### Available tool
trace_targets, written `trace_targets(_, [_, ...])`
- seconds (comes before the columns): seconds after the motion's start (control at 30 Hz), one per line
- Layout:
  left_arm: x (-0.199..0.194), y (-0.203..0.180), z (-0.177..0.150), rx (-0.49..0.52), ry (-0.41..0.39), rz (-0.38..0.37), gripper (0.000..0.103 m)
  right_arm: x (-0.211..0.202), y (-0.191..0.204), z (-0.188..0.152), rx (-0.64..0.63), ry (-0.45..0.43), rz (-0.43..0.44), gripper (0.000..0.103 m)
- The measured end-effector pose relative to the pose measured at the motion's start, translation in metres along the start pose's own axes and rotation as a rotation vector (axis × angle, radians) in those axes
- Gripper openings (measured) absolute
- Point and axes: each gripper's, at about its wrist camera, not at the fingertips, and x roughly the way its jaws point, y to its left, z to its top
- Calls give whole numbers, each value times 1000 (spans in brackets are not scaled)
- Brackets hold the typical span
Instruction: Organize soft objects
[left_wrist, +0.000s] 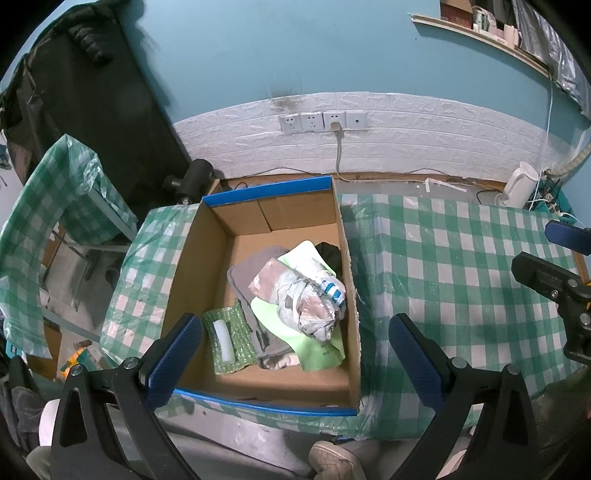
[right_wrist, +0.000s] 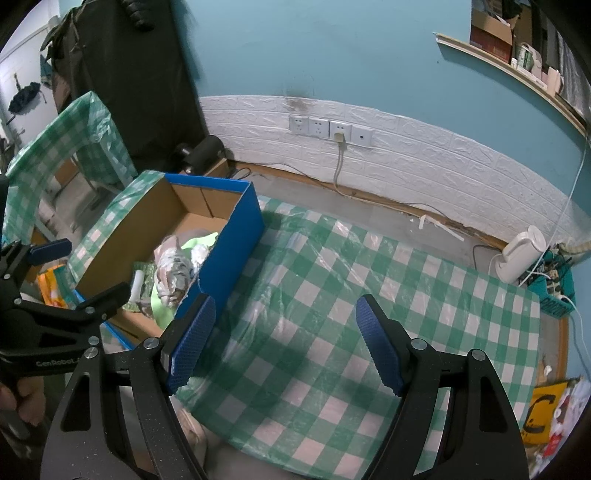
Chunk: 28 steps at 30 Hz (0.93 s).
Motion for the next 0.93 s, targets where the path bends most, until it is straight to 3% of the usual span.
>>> trace_targets(0.93, [0,0,-5,8,-6,11,102,0,0,1,-1,1,0,78])
